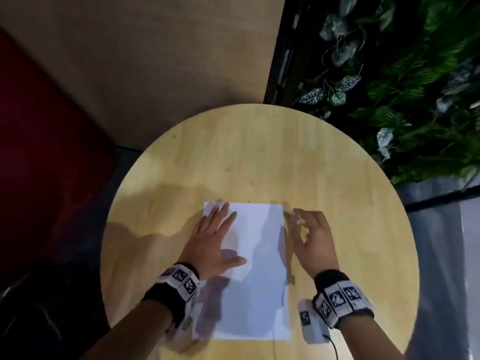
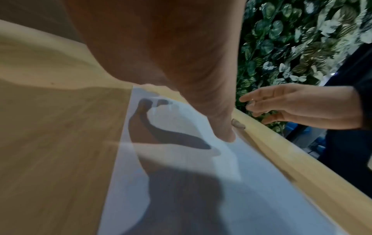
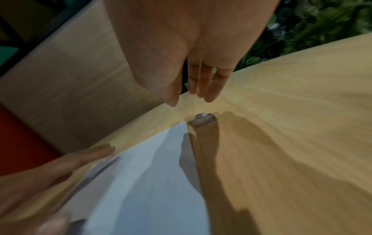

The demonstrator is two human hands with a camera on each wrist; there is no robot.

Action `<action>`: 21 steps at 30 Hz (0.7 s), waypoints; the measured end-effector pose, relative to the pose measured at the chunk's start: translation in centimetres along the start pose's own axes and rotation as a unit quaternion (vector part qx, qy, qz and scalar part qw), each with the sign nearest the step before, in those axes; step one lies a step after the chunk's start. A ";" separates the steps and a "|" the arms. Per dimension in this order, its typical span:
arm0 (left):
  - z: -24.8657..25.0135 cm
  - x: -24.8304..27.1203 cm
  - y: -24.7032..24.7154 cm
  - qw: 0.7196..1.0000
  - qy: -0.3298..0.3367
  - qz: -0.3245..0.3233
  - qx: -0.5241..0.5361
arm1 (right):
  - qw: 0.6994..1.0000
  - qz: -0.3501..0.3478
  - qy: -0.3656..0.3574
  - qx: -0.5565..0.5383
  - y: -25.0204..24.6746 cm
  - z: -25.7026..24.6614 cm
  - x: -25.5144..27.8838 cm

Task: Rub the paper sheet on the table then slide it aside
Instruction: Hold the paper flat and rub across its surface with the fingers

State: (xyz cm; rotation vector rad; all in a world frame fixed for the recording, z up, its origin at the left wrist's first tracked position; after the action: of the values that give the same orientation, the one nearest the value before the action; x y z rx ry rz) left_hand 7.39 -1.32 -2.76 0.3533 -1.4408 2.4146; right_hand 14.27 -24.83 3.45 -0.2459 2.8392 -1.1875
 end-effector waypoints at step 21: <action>-3.3 1.8 0.9 0.999 0.021 0.035 0.018 | 0.978 -0.183 -0.102 -0.014 6.7 -4.0 3.3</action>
State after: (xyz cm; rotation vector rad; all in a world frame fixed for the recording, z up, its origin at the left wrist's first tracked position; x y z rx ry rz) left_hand 5.17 1.48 -4.36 0.2642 -1.4153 2.4902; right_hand 9.72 -17.90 1.56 -0.8716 2.7029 -1.0954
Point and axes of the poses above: each hand's wrist, its own x-axis away from the middle knuckle, its own y-axis out of the palm, z = x × y, the point moved 8 cm from there along -x, towards the middle knuckle, and after that the axes turned 2 degrees about -y, right-handed, at the moved point
